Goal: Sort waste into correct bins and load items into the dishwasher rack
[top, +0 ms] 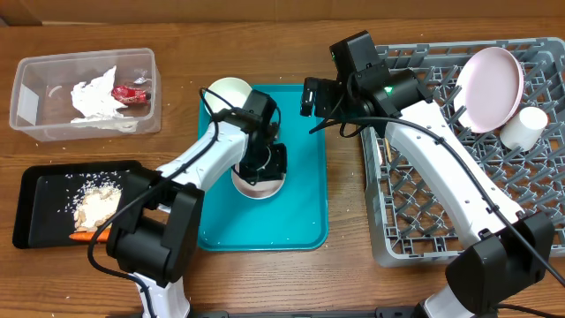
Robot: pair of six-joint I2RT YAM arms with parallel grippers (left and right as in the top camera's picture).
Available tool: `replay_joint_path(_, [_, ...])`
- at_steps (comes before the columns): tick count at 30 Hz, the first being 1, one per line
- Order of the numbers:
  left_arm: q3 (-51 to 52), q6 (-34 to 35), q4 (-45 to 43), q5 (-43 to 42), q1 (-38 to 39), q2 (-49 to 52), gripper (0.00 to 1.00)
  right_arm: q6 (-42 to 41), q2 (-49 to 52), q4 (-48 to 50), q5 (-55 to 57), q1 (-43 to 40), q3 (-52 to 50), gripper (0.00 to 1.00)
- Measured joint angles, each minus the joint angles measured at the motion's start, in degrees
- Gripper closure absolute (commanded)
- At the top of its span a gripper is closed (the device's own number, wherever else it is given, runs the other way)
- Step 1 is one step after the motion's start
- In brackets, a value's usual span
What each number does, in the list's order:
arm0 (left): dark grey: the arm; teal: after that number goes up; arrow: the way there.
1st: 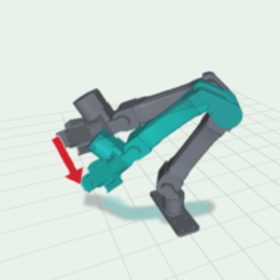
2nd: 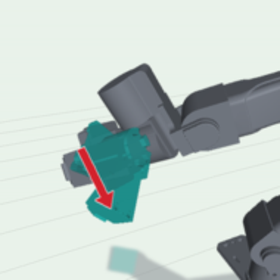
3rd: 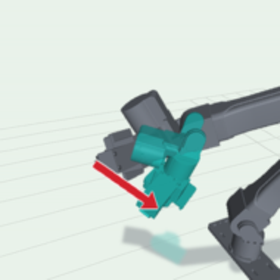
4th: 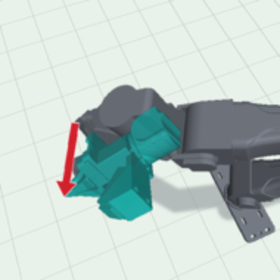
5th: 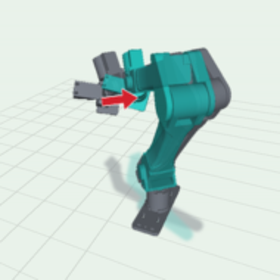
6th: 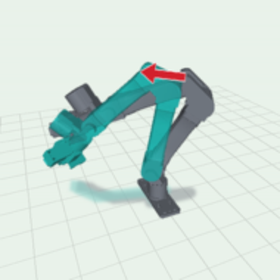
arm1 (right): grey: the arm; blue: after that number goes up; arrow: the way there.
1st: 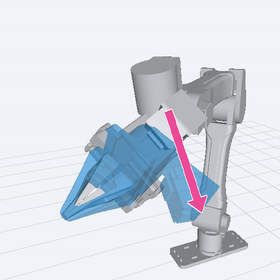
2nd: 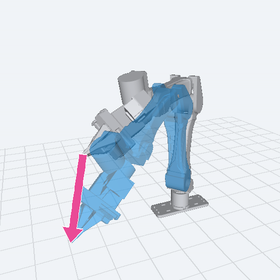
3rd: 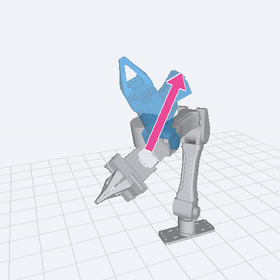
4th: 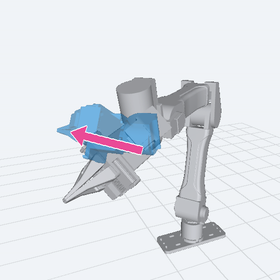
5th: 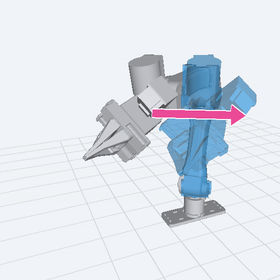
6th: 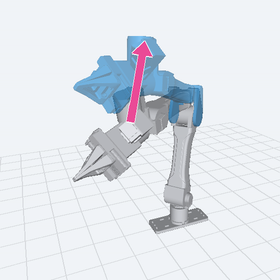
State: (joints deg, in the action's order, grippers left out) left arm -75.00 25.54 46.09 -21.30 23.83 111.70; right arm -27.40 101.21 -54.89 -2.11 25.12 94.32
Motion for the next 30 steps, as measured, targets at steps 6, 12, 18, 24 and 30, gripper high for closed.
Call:
replay_joint_path(6, [-7.9, -1.6, 8.3, 0.1, -0.5, 0.0, 0.96, 0.0, 0.0, 0.0, 0.0, 0.0, 0.0, 0.00])
replay_joint_path(12, [-20.0, -1.8, 21.1, 6.9, -4.2, 0.0, 0.96, 0.0, 0.0, 0.0, 0.0, 0.0, 0.0, 0.00])
replay_joint_path(18, [-30.3, 2.2, 33.1, 17.2, -14.0, -0.2, 0.82, 0.0, 0.0, 0.0, 0.0, 0.0, 0.0, 0.00])
replay_joint_path(24, [-32.2, 4.8, 37.3, 20.7, -28.3, -0.4, 0.00, 0.0, 0.0, 0.1, 0.0, 0.0, 0.0, 0.00])
replay_joint_path(30, [-32.2, 5.9, 40.0, 20.7, -36.4, -0.4, 0.00, -0.7, 0.0, 4.2, -8.1, 0.0, 0.0, 0.00])
